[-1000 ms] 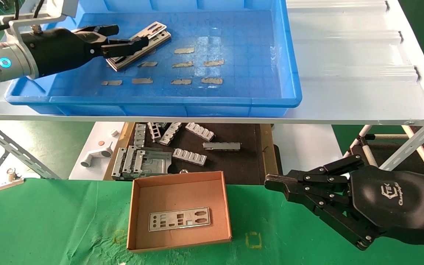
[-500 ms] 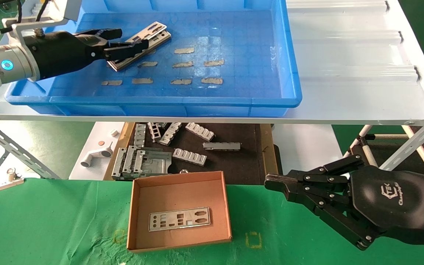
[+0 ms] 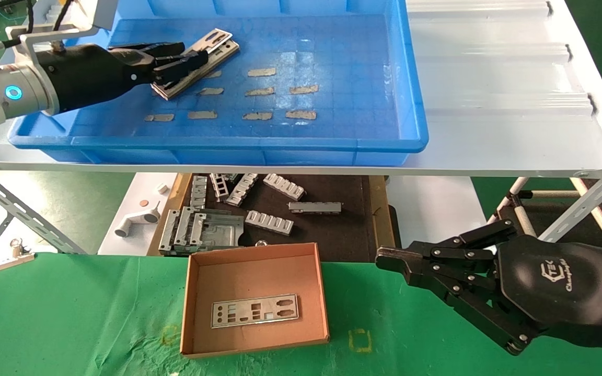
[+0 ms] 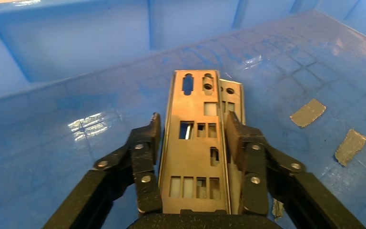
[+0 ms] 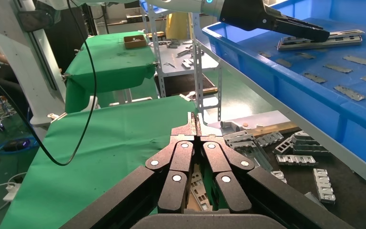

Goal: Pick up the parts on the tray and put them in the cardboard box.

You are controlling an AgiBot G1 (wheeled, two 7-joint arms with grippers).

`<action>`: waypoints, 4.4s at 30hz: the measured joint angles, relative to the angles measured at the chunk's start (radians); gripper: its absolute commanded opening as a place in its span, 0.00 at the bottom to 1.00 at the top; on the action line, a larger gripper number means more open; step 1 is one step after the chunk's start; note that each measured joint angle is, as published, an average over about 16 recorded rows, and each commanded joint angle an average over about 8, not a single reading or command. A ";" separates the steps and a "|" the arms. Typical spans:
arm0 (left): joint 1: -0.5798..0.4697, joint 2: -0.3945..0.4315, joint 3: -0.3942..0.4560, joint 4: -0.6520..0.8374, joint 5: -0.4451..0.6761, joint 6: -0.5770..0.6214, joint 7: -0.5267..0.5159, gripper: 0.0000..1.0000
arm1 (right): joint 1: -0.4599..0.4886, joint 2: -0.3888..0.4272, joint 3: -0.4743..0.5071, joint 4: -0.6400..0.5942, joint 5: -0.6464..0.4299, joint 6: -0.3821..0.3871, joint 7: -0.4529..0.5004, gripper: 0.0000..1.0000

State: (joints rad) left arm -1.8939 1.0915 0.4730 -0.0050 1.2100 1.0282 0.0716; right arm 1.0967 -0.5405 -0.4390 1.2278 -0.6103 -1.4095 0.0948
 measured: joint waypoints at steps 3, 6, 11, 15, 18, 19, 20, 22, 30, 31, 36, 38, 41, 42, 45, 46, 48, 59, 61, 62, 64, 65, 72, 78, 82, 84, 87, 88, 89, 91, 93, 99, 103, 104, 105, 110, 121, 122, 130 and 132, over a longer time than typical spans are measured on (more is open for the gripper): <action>-0.001 0.000 0.000 0.000 0.000 0.002 0.002 0.00 | 0.000 0.000 0.000 0.000 0.000 0.000 0.000 0.00; -0.002 0.000 0.000 -0.001 0.000 0.004 0.003 0.00 | 0.000 0.000 0.000 0.000 0.000 0.000 0.000 0.00; -0.006 -0.002 -0.001 -0.003 -0.001 0.011 0.007 0.00 | 0.000 0.000 0.000 0.000 0.000 0.000 0.000 0.00; -0.011 -0.006 -0.003 -0.007 -0.005 0.022 0.011 0.00 | 0.000 0.000 0.000 0.000 0.000 0.000 0.000 0.00; -0.016 -0.010 -0.006 -0.011 -0.008 0.036 0.015 0.00 | 0.000 0.000 0.000 0.000 0.000 0.000 0.000 0.00; -0.018 -0.012 -0.007 -0.013 -0.010 0.042 0.017 0.00 | 0.000 0.000 0.000 0.000 0.000 0.000 0.000 0.00; -0.020 -0.015 -0.008 -0.015 -0.011 0.049 0.019 0.00 | 0.000 0.000 0.000 0.000 0.000 0.000 0.000 0.00; -0.025 -0.022 -0.009 -0.021 -0.013 0.070 0.027 0.00 | 0.000 0.000 0.000 0.000 0.000 0.000 0.000 0.00; -0.045 -0.069 -0.011 -0.067 -0.020 0.248 0.077 0.00 | 0.000 0.000 0.000 0.000 0.000 0.000 0.000 0.00; -0.047 -0.076 -0.010 -0.074 -0.021 0.279 0.085 0.00 | 0.000 0.000 0.000 0.000 0.000 0.000 0.000 0.00; -0.052 -0.113 -0.003 -0.126 -0.027 0.429 0.125 0.00 | 0.000 0.000 0.000 0.000 0.000 0.000 0.000 0.00; -0.047 -0.129 0.003 -0.157 -0.035 0.480 0.134 0.00 | 0.000 0.000 0.000 0.000 0.000 0.000 0.000 0.00; -0.031 -0.154 0.018 -0.218 -0.057 0.538 0.137 0.00 | 0.000 0.000 0.000 0.000 0.000 0.000 0.000 0.00; -0.023 -0.164 0.024 -0.242 -0.067 0.552 0.135 0.00 | 0.000 0.000 0.000 0.000 0.000 0.000 0.000 0.00; 0.009 -0.198 0.049 -0.332 -0.106 0.574 0.122 0.00 | 0.000 0.000 0.000 0.000 0.000 0.000 0.000 0.00; 0.022 -0.211 0.059 -0.367 -0.122 0.576 0.116 0.00 | 0.000 0.000 0.000 0.000 0.000 0.000 0.000 0.00; 0.051 -0.240 0.081 -0.443 -0.155 0.576 0.102 0.00 | 0.000 0.000 0.000 0.000 0.000 0.000 0.000 0.00; 0.246 -0.420 0.218 -0.862 -0.318 0.552 0.087 0.00 | 0.000 0.000 0.000 0.000 0.000 0.000 0.000 0.00; 0.282 -0.443 0.238 -0.914 -0.329 0.540 0.093 0.00 | 0.000 0.000 0.000 0.000 0.000 0.000 0.000 0.00; 0.300 -0.452 0.247 -0.936 -0.331 0.531 0.097 0.00 | 0.000 0.000 0.000 0.000 0.000 0.000 0.000 0.00; 0.337 -0.465 0.265 -0.974 -0.329 0.509 0.107 0.00 | 0.000 0.000 0.000 0.000 0.000 0.000 0.000 0.00; 0.357 -0.469 0.274 -0.990 -0.326 0.494 0.112 0.00 | 0.000 0.000 0.000 0.000 0.000 0.000 0.000 0.00; 0.497 -0.453 0.324 -1.048 -0.260 0.332 0.134 0.00 | 0.000 0.000 0.000 0.000 0.000 0.000 0.000 0.00; 0.598 -0.401 0.354 -1.053 -0.192 0.167 0.152 0.00 | 0.000 0.000 0.000 0.000 0.000 0.000 0.000 0.00; 0.640 -0.361 0.363 -1.036 -0.167 0.076 0.159 0.10 | 0.000 0.000 0.000 0.000 0.000 0.000 0.000 0.00; 0.652 -0.343 0.365 -1.021 -0.160 0.044 0.160 0.27 | 0.000 0.000 0.000 0.000 0.000 0.000 0.000 0.00; 0.659 -0.319 0.369 -0.996 -0.151 0.014 0.163 0.65 | 0.000 0.000 0.000 0.000 0.000 0.000 0.000 0.00; 0.660 -0.312 0.370 -0.987 -0.148 0.007 0.165 0.76 | 0.000 0.000 0.000 0.000 0.000 0.000 0.000 0.00; 0.660 -0.305 0.371 -0.978 -0.146 0.002 0.166 0.85 | 0.000 0.000 0.000 0.000 0.000 0.000 0.000 0.00; 0.660 -0.292 0.373 -0.960 -0.142 -0.004 0.171 1.00 | 0.000 0.000 0.000 0.000 0.000 0.000 0.000 0.00; 0.657 -0.283 0.375 -0.943 -0.138 -0.005 0.176 1.00 | 0.000 0.000 0.000 0.000 0.000 0.000 0.000 0.00; 0.645 -0.264 0.381 -0.898 -0.131 0.014 0.193 1.00 | 0.000 0.000 0.000 0.000 0.000 0.000 0.000 0.00; 0.637 -0.262 0.380 -0.878 -0.137 0.037 0.203 1.00 | 0.000 0.000 0.000 0.000 0.000 0.000 0.000 0.00; 0.635 -0.263 0.379 -0.875 -0.141 0.045 0.204 1.00 | 0.000 0.000 0.000 0.000 0.000 0.000 0.000 0.00; 0.633 -0.265 0.377 -0.872 -0.147 0.053 0.203 1.00 | 0.000 0.000 0.000 0.000 0.000 0.000 0.000 0.00; 0.627 -0.279 0.364 -0.866 -0.177 0.095 0.197 1.00 | 0.000 0.000 0.000 0.000 0.000 0.000 0.000 0.02; 0.642 -0.316 0.295 -0.903 -0.243 0.179 0.139 1.00 | 0.000 0.000 0.000 0.000 0.000 0.000 0.000 1.00; 0.645 -0.318 0.287 -0.909 -0.246 0.183 0.133 1.00 | 0.000 0.000 0.000 0.000 0.000 0.000 0.000 1.00; 0.671 -0.341 0.215 -0.965 -0.280 0.224 0.074 1.00 | 0.000 0.000 0.000 0.000 0.000 0.000 0.000 1.00; 0.677 -0.348 0.197 -0.979 -0.289 0.235 0.060 1.00 | 0.000 0.000 0.000 0.000 0.000 0.000 0.000 1.00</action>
State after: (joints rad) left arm -1.2164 0.7439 0.6700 -0.9836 0.9213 1.2633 0.1312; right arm 1.0968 -0.5405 -0.4390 1.2278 -0.6103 -1.4094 0.0948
